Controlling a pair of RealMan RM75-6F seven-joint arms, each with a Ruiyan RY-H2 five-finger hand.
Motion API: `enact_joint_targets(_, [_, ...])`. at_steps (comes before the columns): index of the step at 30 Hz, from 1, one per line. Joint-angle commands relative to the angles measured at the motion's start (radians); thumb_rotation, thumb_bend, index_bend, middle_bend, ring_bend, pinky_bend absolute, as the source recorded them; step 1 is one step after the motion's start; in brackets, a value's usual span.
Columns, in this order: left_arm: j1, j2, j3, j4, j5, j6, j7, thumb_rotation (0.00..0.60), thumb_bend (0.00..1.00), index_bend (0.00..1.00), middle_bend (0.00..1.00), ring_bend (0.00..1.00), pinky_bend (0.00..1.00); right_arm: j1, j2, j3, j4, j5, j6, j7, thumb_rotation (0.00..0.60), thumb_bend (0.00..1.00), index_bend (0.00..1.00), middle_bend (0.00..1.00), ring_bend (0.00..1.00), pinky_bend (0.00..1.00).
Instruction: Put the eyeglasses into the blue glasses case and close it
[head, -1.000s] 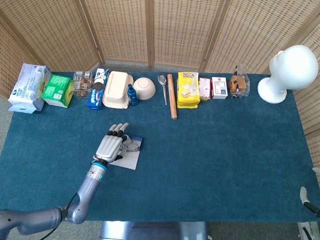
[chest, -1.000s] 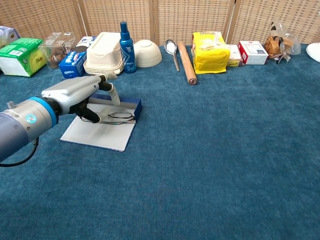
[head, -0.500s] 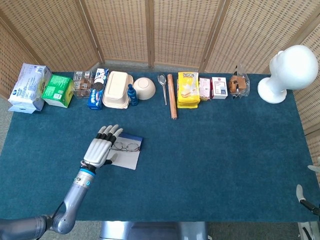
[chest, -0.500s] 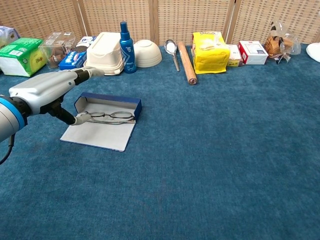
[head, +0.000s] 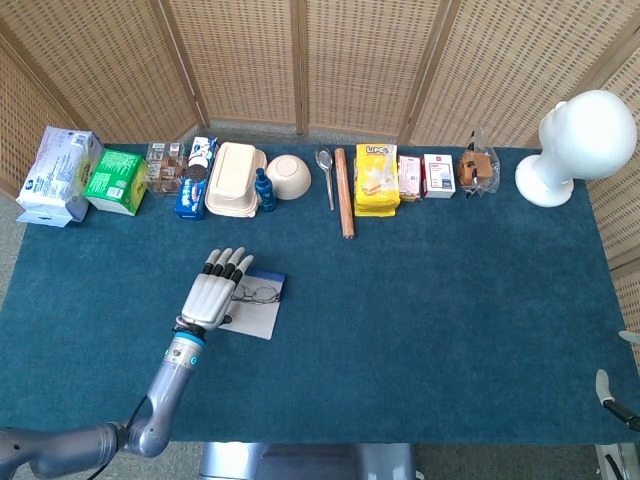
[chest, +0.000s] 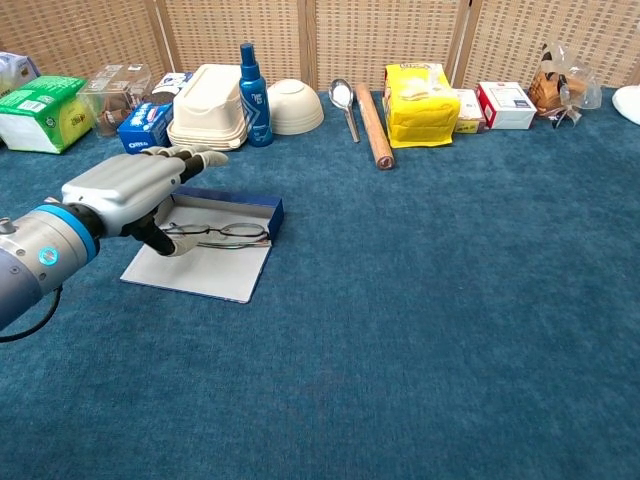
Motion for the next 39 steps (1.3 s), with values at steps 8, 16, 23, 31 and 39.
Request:
enact_joint_targets(8, [-0.04, -0.049, -0.037, 0.08, -0.019, -0.035, 0.023, 0.6, 0.31, 0.0, 0.0, 0.0, 0.0, -0.009, 0.007, -0.003, -0.007, -0.004, 0.012, 0.005, 0.6, 0.4, 0.05, 0.28, 0.11, 0.18])
enact_joint_targets(16, [-0.079, -0.074, -0.079, 0.139, -0.041, -0.069, 0.017, 0.6, 0.31, 0.0, 0.0, 0.0, 0.0, -0.02, 0.013, -0.008, -0.015, -0.008, 0.027, 0.005, 0.6, 0.4, 0.05, 0.28, 0.11, 0.18])
enact_joint_targets(23, [-0.088, -0.077, -0.092, 0.151, -0.053, -0.088, -0.013, 0.6, 0.3, 0.0, 0.0, 0.0, 0.0, -0.016, 0.014, -0.008, -0.021, -0.013, 0.024, -0.002, 0.6, 0.4, 0.05, 0.28, 0.11, 0.18])
enact_joint_targets(31, [-0.078, -0.035, -0.077, 0.099, -0.077, -0.117, -0.004, 0.6, 0.3, 0.0, 0.0, 0.0, 0.0, -0.017, 0.015, -0.008, -0.026, -0.018, 0.028, -0.005, 0.6, 0.4, 0.05, 0.28, 0.11, 0.18])
enact_joint_targets(39, [-0.063, 0.064, -0.086, -0.053, -0.149, -0.177, -0.031, 0.6, 0.3, 0.0, 0.02, 0.0, 0.0, -0.018, 0.014, -0.011, -0.029, -0.024, 0.03, -0.007, 0.6, 0.4, 0.05, 0.28, 0.11, 0.18])
